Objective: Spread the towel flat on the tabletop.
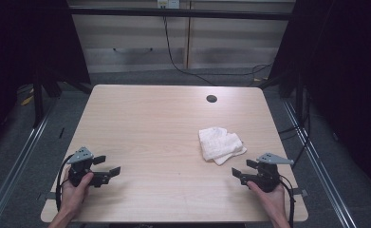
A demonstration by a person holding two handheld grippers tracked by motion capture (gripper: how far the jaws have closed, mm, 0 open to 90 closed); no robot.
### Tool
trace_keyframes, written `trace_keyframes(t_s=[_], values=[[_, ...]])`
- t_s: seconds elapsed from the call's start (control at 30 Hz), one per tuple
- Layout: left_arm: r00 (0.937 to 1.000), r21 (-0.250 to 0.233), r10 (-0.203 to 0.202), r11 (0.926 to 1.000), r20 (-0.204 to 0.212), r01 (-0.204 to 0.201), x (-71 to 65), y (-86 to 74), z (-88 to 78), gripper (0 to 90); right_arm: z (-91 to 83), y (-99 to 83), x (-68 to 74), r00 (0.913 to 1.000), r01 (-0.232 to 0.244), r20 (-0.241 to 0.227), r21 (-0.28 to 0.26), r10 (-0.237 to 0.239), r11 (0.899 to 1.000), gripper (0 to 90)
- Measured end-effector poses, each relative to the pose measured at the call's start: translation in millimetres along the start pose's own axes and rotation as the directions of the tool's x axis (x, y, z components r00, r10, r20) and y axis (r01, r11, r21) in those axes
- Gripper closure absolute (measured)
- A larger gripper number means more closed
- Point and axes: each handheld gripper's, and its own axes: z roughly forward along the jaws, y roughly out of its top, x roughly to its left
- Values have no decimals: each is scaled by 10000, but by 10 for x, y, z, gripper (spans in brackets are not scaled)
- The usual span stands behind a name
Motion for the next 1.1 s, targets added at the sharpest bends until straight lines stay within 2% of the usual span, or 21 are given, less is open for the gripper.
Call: trace_keyframes(t_s=[0.1,0.17,0.27,0.4,0.47,0.5,0.57,0.63,0.67,0.7,0.8,0.9,1.0,1.1], values=[[10000,-65,-42,10000,28,42,-8,3,1,158,-11,14,-17,9998,215,9,267,-215,9994,248],[9999,65,2,10000,127,-3,-9,4,15,158,-37,17,-52,9998,72,193,295,-77,9995,250],[9998,139,-123,9998,185,120,-18,1,39,158,-64,8,-89,9999,-102,-47,312,104,9995,267],[9988,-55,-29,10000,484,32,-48,12,27,158,-76,14,-83,9991,-76,-408,198,84,9998,358],[9988,5,235,9997,429,-236,-84,11,24,157,-58,51,-37,9977,218,-654,393,-192,9990,352],[9989,19,222,9997,424,-223,-93,7,20,157,-50,76,-2,9976,403,-581,479,-375,9980,352],[9978,-73,211,9998,623,-207,-94,6,-4,157,-31,114,36,9952,452,-879,315,-423,9985,371],[9984,-162,166,9997,535,-158,-96,6,-23,157,-12,153,71,9925,658,-1055,370,-616,9971,378],[9990,-159,202,9997,387,-196,-94,5,-29,158,-11,180,81,9920,827,-1001,530,-771,9952,391],[9994,-147,181,9997,281,-177,-91,4,-26,160,-22,209,73,9918,839,-1019,602,-775,9947,425],[9996,52,171,9998,226,-172,-79,1,-12,164,-55,299,19,9892,760,-1297,566,-681,9955,411],[9994,97,206,9997,269,-208,-91,4,-7,165,-42,373,-41,9893,546,-1382,500,-472,9973,424],[9988,-7,93,10000,485,-93,-110,12,1,165,-3,444,-72,9834,697,-1709,485,-604,9964,454],[9981,-32,129,9999,598,-127,-126,14,2,165,42,506,-75,9817,747,-1795,534,-640,9958,479]])
